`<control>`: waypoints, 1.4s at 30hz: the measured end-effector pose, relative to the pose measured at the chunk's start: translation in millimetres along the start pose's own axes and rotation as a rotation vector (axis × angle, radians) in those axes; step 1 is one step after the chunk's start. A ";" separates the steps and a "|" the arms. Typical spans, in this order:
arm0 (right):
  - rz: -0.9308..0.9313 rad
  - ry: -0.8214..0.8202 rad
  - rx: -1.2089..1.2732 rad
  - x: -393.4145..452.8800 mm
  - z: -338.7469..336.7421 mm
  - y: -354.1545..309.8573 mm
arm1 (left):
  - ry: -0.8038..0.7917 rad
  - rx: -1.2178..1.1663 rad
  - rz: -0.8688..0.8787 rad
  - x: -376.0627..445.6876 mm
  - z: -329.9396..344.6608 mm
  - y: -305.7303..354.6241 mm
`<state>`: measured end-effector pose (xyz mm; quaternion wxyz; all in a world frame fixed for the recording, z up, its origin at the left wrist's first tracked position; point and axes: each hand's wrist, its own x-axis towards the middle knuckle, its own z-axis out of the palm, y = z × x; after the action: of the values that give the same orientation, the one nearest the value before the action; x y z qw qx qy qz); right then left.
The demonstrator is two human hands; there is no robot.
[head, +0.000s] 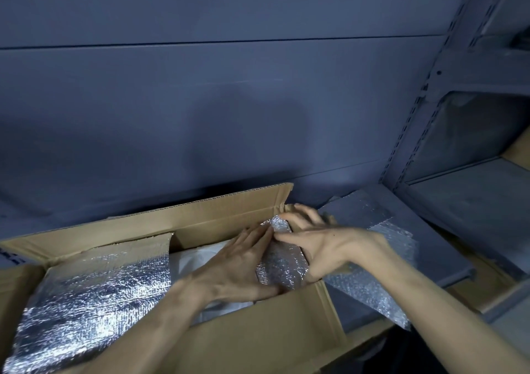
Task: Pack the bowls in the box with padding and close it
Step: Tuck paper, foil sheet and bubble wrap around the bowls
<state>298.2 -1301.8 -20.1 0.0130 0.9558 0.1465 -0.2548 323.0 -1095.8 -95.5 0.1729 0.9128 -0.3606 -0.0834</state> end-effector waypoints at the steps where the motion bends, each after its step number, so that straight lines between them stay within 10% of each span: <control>1: -0.018 -0.009 0.056 -3.1 -2.1 3.1 | 0.003 0.013 0.005 0.2 1.0 0.9; 14: 0.028 0.091 -0.059 9.1 5.7 -8.9 | -0.013 0.109 -0.047 -1.0 -6.6 0.8; 18: -0.115 0.109 0.306 0.3 4.3 15.4 | 0.001 0.129 -0.059 -3.8 -4.0 0.4; 22: 0.026 0.682 0.914 0.6 19.9 55.7 | 0.122 0.081 -0.029 -3.7 -8.8 2.2; 24: 0.401 0.839 0.679 9.7 34.8 81.3 | 0.190 0.100 0.010 -3.1 -13.7 4.3; 27: 0.657 0.549 0.411 18.6 58.5 105.0 | 0.269 0.092 0.036 -3.0 -19.7 6.5; 42: 0.617 0.652 0.078 29.7 85.4 95.0 | 0.411 0.061 0.083 -11.1 -31.1 16.7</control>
<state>308.7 -1393.1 -113.7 0.0054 0.9848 -0.1587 0.0704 313.1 -1091.6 -60.1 0.2186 0.8997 -0.3574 0.1228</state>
